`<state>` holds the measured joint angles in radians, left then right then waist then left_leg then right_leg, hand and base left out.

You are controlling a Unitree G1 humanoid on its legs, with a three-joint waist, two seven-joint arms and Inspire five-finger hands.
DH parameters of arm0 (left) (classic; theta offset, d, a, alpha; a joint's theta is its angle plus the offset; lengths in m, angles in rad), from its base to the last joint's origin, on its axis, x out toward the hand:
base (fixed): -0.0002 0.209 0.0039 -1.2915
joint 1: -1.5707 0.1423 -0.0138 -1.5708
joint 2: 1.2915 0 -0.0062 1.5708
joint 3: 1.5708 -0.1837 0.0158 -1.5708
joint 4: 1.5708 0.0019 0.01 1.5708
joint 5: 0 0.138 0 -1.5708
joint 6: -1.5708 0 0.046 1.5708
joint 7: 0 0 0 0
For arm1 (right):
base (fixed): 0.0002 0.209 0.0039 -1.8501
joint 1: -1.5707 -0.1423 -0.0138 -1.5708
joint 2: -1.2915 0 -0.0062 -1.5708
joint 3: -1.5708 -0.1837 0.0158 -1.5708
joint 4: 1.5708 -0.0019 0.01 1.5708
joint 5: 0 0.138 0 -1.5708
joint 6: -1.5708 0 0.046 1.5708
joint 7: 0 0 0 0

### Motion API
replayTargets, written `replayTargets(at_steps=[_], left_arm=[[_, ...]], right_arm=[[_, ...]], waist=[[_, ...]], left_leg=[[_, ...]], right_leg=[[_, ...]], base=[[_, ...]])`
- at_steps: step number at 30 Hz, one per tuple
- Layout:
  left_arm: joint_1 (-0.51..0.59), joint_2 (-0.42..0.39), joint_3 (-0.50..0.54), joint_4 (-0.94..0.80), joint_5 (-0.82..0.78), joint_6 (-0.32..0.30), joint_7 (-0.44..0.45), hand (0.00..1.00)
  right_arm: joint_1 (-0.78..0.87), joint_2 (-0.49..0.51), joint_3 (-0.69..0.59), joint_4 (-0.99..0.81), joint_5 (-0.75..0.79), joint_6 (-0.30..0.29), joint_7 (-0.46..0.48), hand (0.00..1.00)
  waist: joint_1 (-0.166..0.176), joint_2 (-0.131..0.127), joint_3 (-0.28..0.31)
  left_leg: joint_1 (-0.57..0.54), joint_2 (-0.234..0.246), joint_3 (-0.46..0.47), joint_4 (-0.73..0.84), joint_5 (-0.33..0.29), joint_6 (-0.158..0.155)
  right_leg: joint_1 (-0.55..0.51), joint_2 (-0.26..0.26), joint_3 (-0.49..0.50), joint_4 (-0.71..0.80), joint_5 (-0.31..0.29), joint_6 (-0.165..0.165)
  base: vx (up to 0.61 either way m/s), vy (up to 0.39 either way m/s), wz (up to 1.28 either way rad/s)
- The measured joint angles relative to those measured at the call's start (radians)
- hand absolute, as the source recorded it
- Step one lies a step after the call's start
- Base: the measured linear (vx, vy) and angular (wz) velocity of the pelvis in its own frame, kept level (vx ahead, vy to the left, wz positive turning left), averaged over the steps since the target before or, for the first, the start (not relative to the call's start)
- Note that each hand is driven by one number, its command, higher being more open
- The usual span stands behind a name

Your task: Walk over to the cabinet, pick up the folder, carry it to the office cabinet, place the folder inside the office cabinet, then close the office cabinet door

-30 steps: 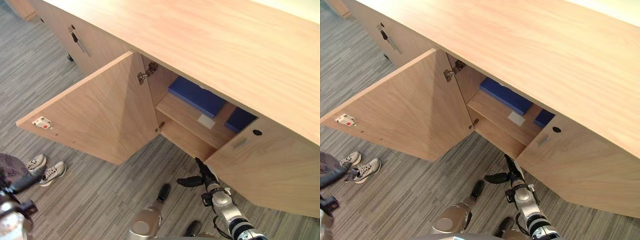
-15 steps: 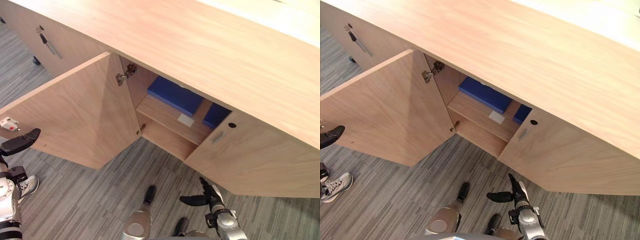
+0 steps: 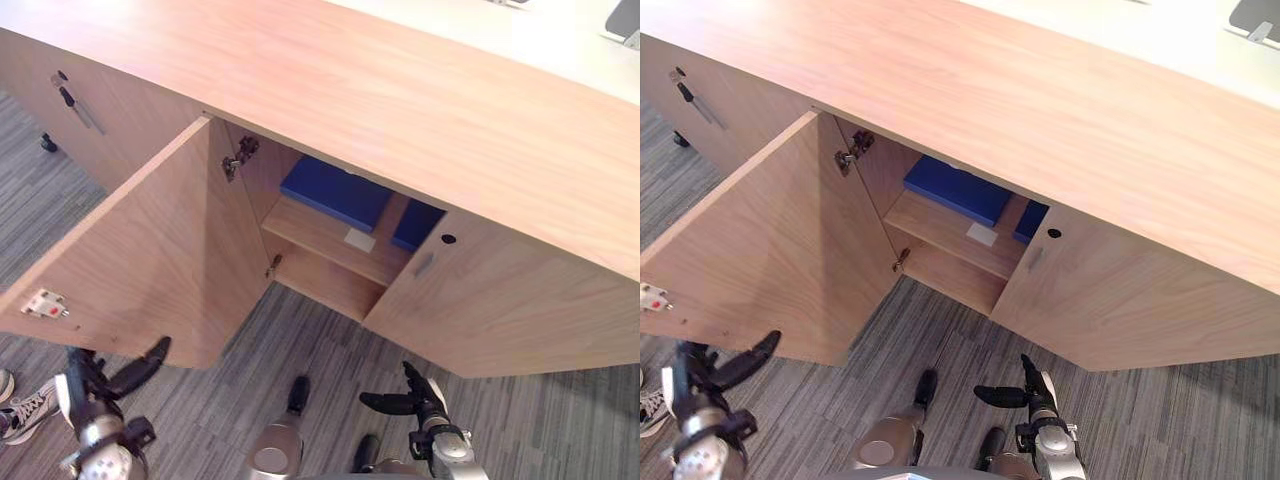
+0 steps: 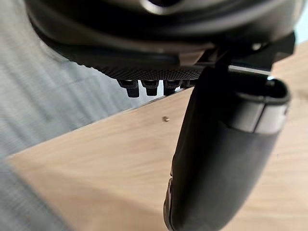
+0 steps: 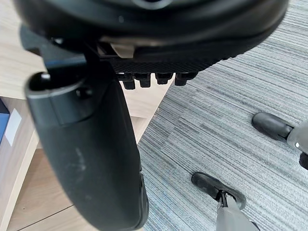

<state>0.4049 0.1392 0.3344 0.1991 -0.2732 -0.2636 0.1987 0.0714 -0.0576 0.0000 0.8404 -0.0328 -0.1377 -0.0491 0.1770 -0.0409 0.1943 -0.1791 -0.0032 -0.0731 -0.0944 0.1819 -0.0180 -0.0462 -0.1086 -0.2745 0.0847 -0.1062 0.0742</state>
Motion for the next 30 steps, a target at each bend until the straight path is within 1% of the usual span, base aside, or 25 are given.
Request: replayTargets(at_steps=[3,4,6,7,8,9,10,11,12,13,14,15,17,18,19,21,22,24,25,27,29,30], left_arm=[[0.039,-0.027,-0.081,0.001,0.0,-0.003,0.0,1.0],[0.05,-0.03,-0.118,0.009,0.0,0.002,0.0,1.0],[0.055,-0.031,-0.17,0.045,0.0,0.017,0.0,1.0],[0.055,-0.032,-0.221,0.091,0.013,0.036,0.0,1.0],[0.054,-0.032,-0.241,0.111,0.025,0.044,0.0,1.0],[0.054,-0.025,-0.286,0.137,0.04,0.057,0.0,1.0],[0.048,-0.011,-0.35,0.166,0.078,0.076,-0.003,1.0],[0.034,0.012,-0.405,0.182,0.112,0.086,-0.036,1.0],[0.014,0.049,-0.441,0.187,0.142,0.087,-0.059,1.0],[-0.052,0.117,-0.506,0.207,0.203,0.087,-0.084,1.0],[-0.136,0.138,-0.542,0.244,0.235,0.087,-0.09,1.0],[-0.182,0.137,-0.557,0.261,0.238,0.089,-0.09,1.0],[-0.341,0.129,-0.635,0.292,0.277,0.089,-0.092,1.0],[-0.415,0.117,-0.654,0.291,0.301,0.085,-0.092,1.0],[-0.449,0.112,-0.659,0.291,0.312,0.084,-0.092,1.0],[-0.549,0.108,-0.655,0.291,0.337,0.081,-0.092,1.0],[-0.572,0.11,-0.652,0.291,0.346,0.081,-0.09,1.0],[-0.651,0.136,-0.624,0.291,0.373,0.067,-0.089,1.0],[-0.67,0.146,-0.613,0.291,0.377,0.066,-0.087,1.0],[-0.723,0.181,-0.582,0.321,0.391,0.064,-0.082,1.0],[-0.744,0.217,-0.561,0.36,0.392,0.067,-0.078,1.0],[-0.745,0.221,-0.551,0.36,0.391,0.067,-0.077,1.0]], right_arm=[[-0.002,0.01,-0.027,0.0,0.001,0.0,-0.005,1.0],[-0.002,0.009,-0.036,0.0,0.003,-0.001,-0.008,1.0],[-0.005,0.008,-0.039,0.0,0.006,-0.001,-0.017,1.0],[-0.015,0.008,-0.04,0.0,0.012,-0.001,-0.019,1.0],[-0.021,0.009,-0.039,0.0,0.013,-0.002,-0.019,1.0],[-0.031,0.01,-0.038,-0.001,0.013,-0.002,-0.019,1.0],[-0.04,0.01,-0.036,-0.003,0.016,-0.003,-0.021,1.0],[-0.05,0.013,-0.033,-0.003,0.023,-0.003,-0.024,1.0],[-0.054,0.017,-0.033,-0.003,0.032,-0.003,-0.027,1.0],[-0.064,0.024,-0.027,-0.003,0.039,-0.003,-0.031,1.0],[-0.074,0.024,-0.01,-0.006,0.04,-0.005,-0.034,1.0],[-0.079,0.024,-0.003,-0.008,0.04,-0.006,-0.034,1.0],[-0.095,0.021,0.008,-0.006,0.041,-0.006,-0.038,1.0],[-0.101,0.02,0.008,-0.003,0.041,-0.005,-0.041,1.0],[-0.102,0.02,0.008,-0.001,0.041,-0.005,-0.041,1.0],[-0.101,0.019,0.008,0.009,0.041,-0.005,-0.041,1.0],[-0.102,0.018,0.008,0.013,0.041,-0.005,-0.041,1.0],[-0.102,0.018,0.008,0.017,0.041,-0.005,-0.04,1.0],[-0.102,0.017,0.008,0.017,0.041,-0.005,-0.039,1.0],[-0.101,0.012,0.008,0.018,0.041,-0.005,-0.037,1.0],[-0.102,-0.002,0.008,0.018,0.041,-0.005,-0.033,1.0],[-0.102,-0.005,0.007,0.018,0.041,-0.006,-0.033,1.0]], waist=[[-0.002,0.003,0.002],[-0.003,0.004,0.003],[-0.005,0.006,0.005],[-0.022,0.006,0.009],[-0.034,0.007,0.014],[-0.053,0.008,0.021],[-0.073,0.007,0.032],[-0.088,0.006,0.042],[-0.093,0.006,0.046],[-0.113,0.006,0.052],[-0.139,0.005,0.061],[-0.15,0.005,0.067],[-0.189,0.004,0.082],[-0.202,0.003,0.094],[-0.209,0.003,0.097],[-0.233,0.003,0.098],[-0.24,0.002,0.099],[-0.265,0.003,0.099],[-0.272,0.003,0.099],[-0.279,0.004,0.101],[-0.286,0.008,0.103],[-0.287,0.008,0.103]], left_leg=[[-0.021,0.002,0.004,0.0,0.01,-0.004],[-0.029,0.002,0.008,0.0,0.015,-0.007],[-0.04,0.004,0.024,0.0,0.019,-0.004],[-0.051,0.007,0.042,0.001,0.02,-0.002],[-0.053,0.008,0.051,0.001,0.02,-0.002],[-0.057,0.009,0.06,0.001,0.018,0.001],[-0.062,0.011,0.078,0.001,0.018,0.002],[-0.065,0.017,0.104,0.001,0.018,0.002],[-0.066,0.02,0.116,0.001,0.018,0.002],[-0.069,0.025,0.136,0.001,0.018,0.002],[-0.07,0.029,0.161,0.0,0.018,0.002],[-0.071,0.03,0.173,0.0,0.017,0.003],[-0.086,0.03,0.22,0.0,0.015,0.006],[-0.088,0.03,0.243,0.0,0.013,0.009],[-0.089,0.029,0.255,0.0,0.011,0.012],[-0.086,0.028,0.295,0.001,0.007,0.017],[-0.084,0.027,0.309,0.001,0.005,0.02],[-0.075,0.028,0.348,0.005,-0.003,0.029],[-0.073,0.029,0.357,0.005,-0.002,0.03],[-0.057,0.033,0.375,0.005,-0.005,0.032],[-0.041,0.037,0.376,0.005,-0.01,0.027],[-0.04,0.04,0.375,0.005,-0.011,0.026]], right_leg=[[-0.027,0.0,0.007,0.008,0.004,0.006],[-0.042,0.001,0.017,0.018,0.005,0.007],[-0.065,0.001,0.036,0.027,0.007,0.01],[-0.088,0.002,0.059,0.035,0.008,0.012],[-0.094,0.002,0.067,0.037,0.009,0.014],[-0.104,0.003,0.082,0.038,0.011,0.017],[-0.119,0.005,0.106,0.041,0.012,0.018],[-0.134,0.008,0.13,0.045,0.012,0.018],[-0.141,0.011,0.144,0.045,0.013,0.017],[-0.154,0.018,0.168,0.045,0.017,0.011],[-0.166,0.02,0.193,0.045,0.023,0.009],[-0.173,0.022,0.203,0.044,0.031,0.007],[-0.203,0.022,0.241,0.026,0.064,0.006],[-0.206,0.02,0.262,0.009,0.083,0.009],[-0.208,0.02,0.272,-0.002,0.095,0.01],[-0.211,0.017,0.308,-0.033,0.127,0.011],[-0.211,0.016,0.318,-0.041,0.138,0.013],[-0.212,0.015,0.352,-0.063,0.168,0.019],[-0.211,0.016,0.358,-0.068,0.175,0.025],[-0.206,0.021,0.378,-0.072,0.18,0.025],[-0.191,0.029,0.38,-0.077,0.18,0.025],[-0.19,0.032,0.379,-0.079,0.18,0.025]], base=[[-0.02,0.006,-0.05],[-0.03,0.007,-0.1],[-0.03,0.012,-0.25],[-0.04,0.014,-0.33],[-0.03,0.011,-0.33],[-0.03,0.009,-0.31],[-0.03,0.011,-0.49],[-0.03,0.01,-0.52],[-0.03,-0.009,-0.57],[-0.03,-0.016,-0.58],[-0.03,-0.017,-0.59],[-0.04,-0.007,-0.62],[-0.04,-0.001,-0.69],[0.01,0.007,-0.61],[0.02,0.007,-0.53],[0.06,0.01,-0.52],[0.09,0.007,-0.58],[0.13,-0.008,-0.52],[0.15,-0.018,-0.39],[0.13,-0.032,-0.32],[0.15,-0.042,-0.18],[0.11,-0.042,-0.01]])
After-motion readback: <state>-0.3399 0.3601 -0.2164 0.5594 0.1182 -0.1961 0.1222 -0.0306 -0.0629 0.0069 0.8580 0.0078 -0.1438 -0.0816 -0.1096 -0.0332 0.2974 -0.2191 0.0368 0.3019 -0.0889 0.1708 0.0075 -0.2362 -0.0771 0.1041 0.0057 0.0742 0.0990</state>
